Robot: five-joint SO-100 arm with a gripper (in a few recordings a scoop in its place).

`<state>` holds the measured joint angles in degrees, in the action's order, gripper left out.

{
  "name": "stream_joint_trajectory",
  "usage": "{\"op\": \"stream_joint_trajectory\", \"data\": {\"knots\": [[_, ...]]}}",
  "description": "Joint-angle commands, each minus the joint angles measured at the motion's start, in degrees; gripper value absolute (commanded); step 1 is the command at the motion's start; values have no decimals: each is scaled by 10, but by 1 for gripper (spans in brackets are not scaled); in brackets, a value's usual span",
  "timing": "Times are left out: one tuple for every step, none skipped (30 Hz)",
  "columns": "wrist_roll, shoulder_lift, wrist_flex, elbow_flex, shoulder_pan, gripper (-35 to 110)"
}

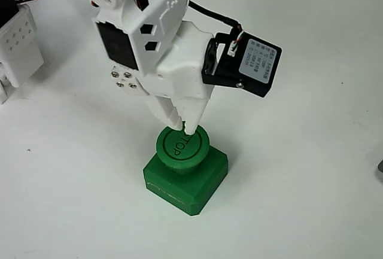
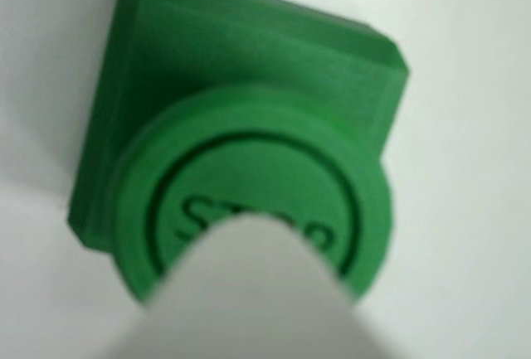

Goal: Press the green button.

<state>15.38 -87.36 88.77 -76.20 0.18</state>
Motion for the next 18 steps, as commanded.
{"op": "stream_joint_trajectory", "data": {"knots": [[5,-13,7,49,-10,0],[6,-11,7,49,-10,0],[6,-7,7,49,-10,0],[6,-3,7,49,-10,0],[6,1,7,49,-11,0],[5,5,7,48,-11,0],[5,10,7,47,-12,0],[3,14,5,47,-15,0],[1,19,4,47,-18,0],[-1,27,4,47,-20,0],[-3,35,4,47,-23,0],[-4,45,4,47,-25,0],[-7,54,4,47,-26,0],[-9,64,4,47,-29,0],[-12,73,4,47,-35,0],[-15,81,4,47,-38,0],[-17,89,4,47,-40,0],[-18,95,4,47,-40,0]]}}
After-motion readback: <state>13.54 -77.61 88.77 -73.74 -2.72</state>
